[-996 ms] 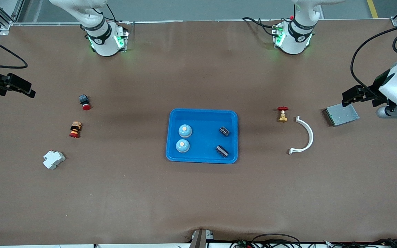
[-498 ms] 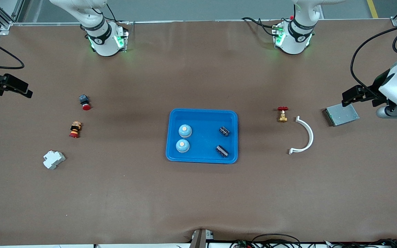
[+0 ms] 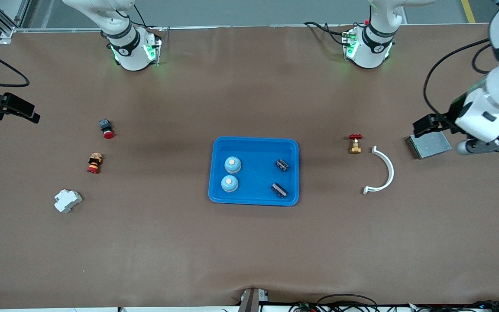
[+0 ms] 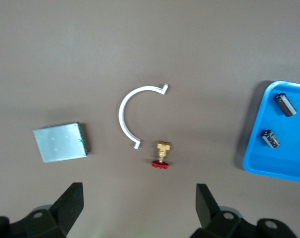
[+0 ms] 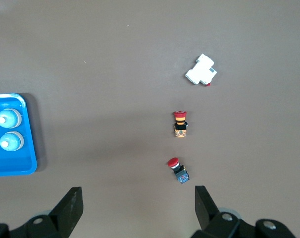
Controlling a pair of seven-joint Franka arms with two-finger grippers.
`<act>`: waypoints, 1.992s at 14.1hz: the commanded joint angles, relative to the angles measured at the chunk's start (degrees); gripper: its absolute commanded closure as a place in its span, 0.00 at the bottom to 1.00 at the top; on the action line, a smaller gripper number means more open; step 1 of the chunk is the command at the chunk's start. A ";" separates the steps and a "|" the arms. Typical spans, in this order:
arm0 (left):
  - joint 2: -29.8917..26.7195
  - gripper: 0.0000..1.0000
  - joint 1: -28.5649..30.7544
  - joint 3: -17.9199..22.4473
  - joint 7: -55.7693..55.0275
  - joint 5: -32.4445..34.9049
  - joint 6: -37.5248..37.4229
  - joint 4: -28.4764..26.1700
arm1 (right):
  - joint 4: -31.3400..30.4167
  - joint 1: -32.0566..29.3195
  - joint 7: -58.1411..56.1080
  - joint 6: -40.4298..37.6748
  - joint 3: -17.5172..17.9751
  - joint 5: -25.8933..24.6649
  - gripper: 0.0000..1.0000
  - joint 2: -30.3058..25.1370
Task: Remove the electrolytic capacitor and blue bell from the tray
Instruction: 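Move the left gripper to the capacitors while the right gripper reaches the bells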
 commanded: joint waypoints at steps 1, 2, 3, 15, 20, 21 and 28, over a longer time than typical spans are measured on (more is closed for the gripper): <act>2.67 0.00 -1.97 -0.05 -4.78 -0.56 -0.92 1.58 | -0.29 -1.15 -0.67 -0.42 0.72 1.24 0.00 -0.54; 4.16 0.00 -2.94 -0.14 -6.71 -0.83 -0.23 1.75 | -0.29 -1.33 -0.75 -0.51 0.72 1.24 0.00 -0.54; 5.74 0.00 -4.69 -0.05 -9.77 -0.57 1.09 1.75 | -0.20 -1.42 -0.84 -0.59 0.63 1.24 0.00 -0.54; 19.46 0.00 -12.17 -0.14 -41.16 -3.73 12.17 5.71 | -0.29 -1.68 -0.75 0.02 1.07 1.33 0.00 -0.45; 24.99 0.00 -15.24 -0.14 -54.25 -5.31 21.91 6.32 | -0.82 -0.28 0.13 0.11 1.24 1.33 0.00 -0.62; 25.61 0.00 -15.51 -0.14 -56.28 -5.31 23.58 6.32 | -0.82 1.38 0.91 0.28 1.24 1.33 0.00 -0.62; 31.15 0.00 -21.30 0.21 -62.01 -5.14 33.25 6.50 | -3.63 13.51 19.19 7.65 1.33 1.33 0.00 2.70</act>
